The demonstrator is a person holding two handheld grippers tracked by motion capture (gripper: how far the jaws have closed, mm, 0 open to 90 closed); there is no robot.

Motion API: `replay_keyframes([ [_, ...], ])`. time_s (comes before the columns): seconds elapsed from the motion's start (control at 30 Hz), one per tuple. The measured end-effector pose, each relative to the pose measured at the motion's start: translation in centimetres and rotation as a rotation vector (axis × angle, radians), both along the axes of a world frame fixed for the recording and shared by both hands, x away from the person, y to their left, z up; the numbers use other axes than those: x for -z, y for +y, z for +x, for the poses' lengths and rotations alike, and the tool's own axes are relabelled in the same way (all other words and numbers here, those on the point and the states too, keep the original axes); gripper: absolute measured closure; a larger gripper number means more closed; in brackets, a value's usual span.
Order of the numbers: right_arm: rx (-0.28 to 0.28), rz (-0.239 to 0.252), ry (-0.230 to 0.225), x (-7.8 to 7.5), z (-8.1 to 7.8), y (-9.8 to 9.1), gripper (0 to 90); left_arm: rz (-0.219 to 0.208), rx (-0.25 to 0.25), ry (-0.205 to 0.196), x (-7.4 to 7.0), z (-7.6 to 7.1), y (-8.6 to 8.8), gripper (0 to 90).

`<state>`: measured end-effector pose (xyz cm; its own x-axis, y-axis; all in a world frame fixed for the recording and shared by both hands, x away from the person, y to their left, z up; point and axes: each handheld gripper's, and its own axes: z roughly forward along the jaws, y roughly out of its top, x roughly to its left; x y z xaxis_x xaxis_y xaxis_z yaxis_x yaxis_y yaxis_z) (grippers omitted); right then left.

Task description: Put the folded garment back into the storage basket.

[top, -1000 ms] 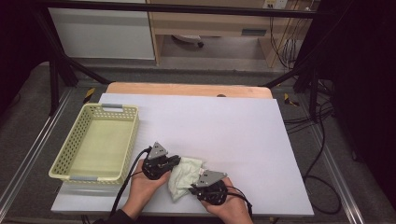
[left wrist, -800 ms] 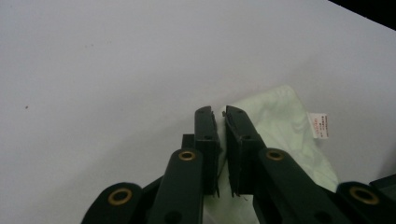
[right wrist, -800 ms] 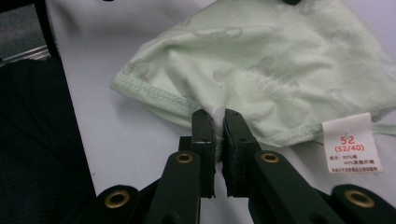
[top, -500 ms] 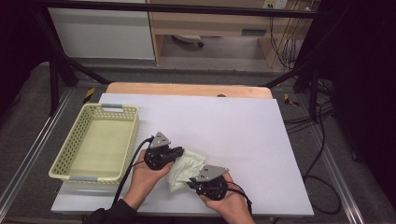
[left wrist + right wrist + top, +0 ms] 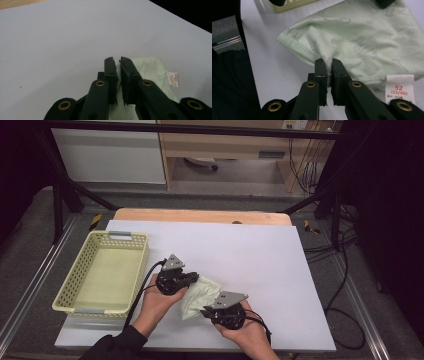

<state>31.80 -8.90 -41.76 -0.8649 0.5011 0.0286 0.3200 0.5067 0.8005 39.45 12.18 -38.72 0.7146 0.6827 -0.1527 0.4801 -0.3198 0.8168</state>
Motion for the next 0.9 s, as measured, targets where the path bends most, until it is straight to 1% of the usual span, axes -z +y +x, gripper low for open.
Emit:
replay_keyframes([
  [0.17, -0.014, 0.006, 0.002, -0.6, 0.3, 0.7, 84.9, -0.012, -0.004, 0.007, -0.9, 0.2, 0.6, 84.3],
  [0.4, -0.03, 0.023, 0.011, -1.3, 1.0, 1.7, 84.8, -0.007, -0.012, 0.002, -2.2, 0.6, 1.8, 84.4],
  [0.47, -0.036, 0.031, 0.014, -1.6, 1.3, 2.1, 84.9, -0.004, -0.022, 0.0, -2.5, 0.9, 2.2, 84.3],
  [0.63, -0.039, 0.044, 0.022, -2.4, 2.2, 2.8, 84.9, -0.021, -0.05, 0.007, -3.3, 1.5, 3.3, 84.4],
  [0.7, -0.044, 0.042, 0.021, -2.8, 2.6, 3.2, 84.9, -0.026, -0.056, 0.006, -3.7, 1.7, 3.8, 84.4],
  [0.77, -0.046, 0.045, 0.023, -3.2, 3.0, 3.5, 84.9, -0.035, -0.061, 0.002, -4.2, 1.9, 4.2, 84.4],
  [0.83, -0.048, 0.043, 0.019, -3.9, 3.6, 3.9, 84.8, -0.03, -0.066, -0.012, -4.7, 2.2, 4.7, 84.4],
  [0.9, -0.05, 0.043, 0.017, -4.1, 3.9, 4.1, 84.8, -0.031, -0.072, -0.015, -5.1, 2.5, 5.2, 84.4],
])
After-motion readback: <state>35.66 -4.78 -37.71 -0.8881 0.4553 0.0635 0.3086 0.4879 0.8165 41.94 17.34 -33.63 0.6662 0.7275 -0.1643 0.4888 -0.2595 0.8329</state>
